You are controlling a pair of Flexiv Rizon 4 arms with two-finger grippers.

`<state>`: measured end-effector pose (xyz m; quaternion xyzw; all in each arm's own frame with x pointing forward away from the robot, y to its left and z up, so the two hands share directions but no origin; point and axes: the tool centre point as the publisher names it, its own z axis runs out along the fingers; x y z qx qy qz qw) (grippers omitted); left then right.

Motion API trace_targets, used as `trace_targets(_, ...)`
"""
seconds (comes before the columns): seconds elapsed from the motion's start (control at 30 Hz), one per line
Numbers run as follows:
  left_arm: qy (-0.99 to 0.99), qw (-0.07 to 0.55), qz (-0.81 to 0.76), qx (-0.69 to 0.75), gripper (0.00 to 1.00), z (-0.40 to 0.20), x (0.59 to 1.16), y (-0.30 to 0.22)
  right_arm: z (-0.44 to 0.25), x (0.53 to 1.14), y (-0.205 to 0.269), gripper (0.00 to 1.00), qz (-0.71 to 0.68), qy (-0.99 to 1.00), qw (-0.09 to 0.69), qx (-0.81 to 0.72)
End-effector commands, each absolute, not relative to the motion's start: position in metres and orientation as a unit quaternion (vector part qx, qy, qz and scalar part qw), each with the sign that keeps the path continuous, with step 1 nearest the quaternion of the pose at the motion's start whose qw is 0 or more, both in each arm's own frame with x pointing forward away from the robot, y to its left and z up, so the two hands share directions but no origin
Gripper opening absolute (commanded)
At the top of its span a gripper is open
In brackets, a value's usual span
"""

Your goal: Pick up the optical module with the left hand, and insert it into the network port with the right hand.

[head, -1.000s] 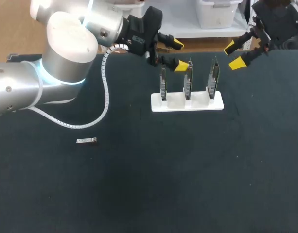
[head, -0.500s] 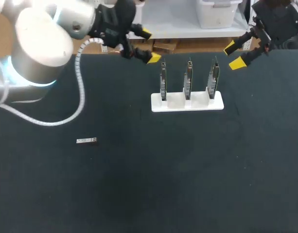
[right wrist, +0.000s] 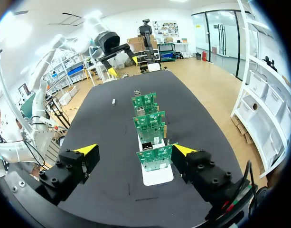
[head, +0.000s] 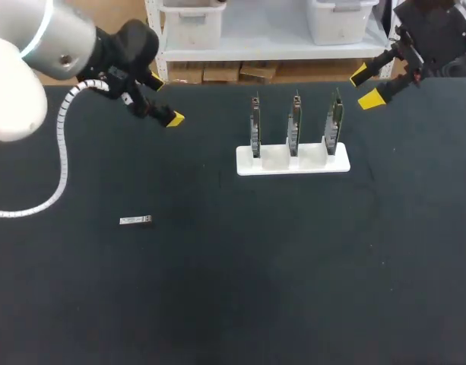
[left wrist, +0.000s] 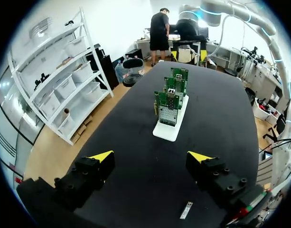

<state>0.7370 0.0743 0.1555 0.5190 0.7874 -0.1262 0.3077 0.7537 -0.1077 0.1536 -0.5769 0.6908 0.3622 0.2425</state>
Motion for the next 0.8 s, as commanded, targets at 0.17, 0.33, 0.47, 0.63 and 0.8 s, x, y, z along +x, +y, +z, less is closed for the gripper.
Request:
trace_targets(0.17,0.794,0.288,-0.115,0.522,1.00,0.159,0.739,0.072,0.154,0.753,-0.107,1.00,0.361,0.691,0.243,-0.577)
trace_targets(0.33,0.794,0.288,-0.115,0.522,1.00,0.159,0.739,0.072,0.154,0.753,-0.107,1.00,0.361,0.691,0.243,-0.577)
trace_targets(0.47,0.794,0.288,-0.115,0.522,1.00,0.159,0.739,0.072,0.154,0.753,-0.107,1.00,0.361,0.691,0.243,-0.577)
trace_targets(0.63,0.762,0.284,-0.112,0.571,1.00,0.151,0.730,0.070,0.154,0.753,-0.107,1.00,0.361,0.691,0.243,-0.577)
trace_targets(0.8,0.778,0.262,-0.084,0.565,1.00,0.126,0.724,0.108,0.154,0.753,-0.107,1.00,0.361,0.691,0.243,-0.577)
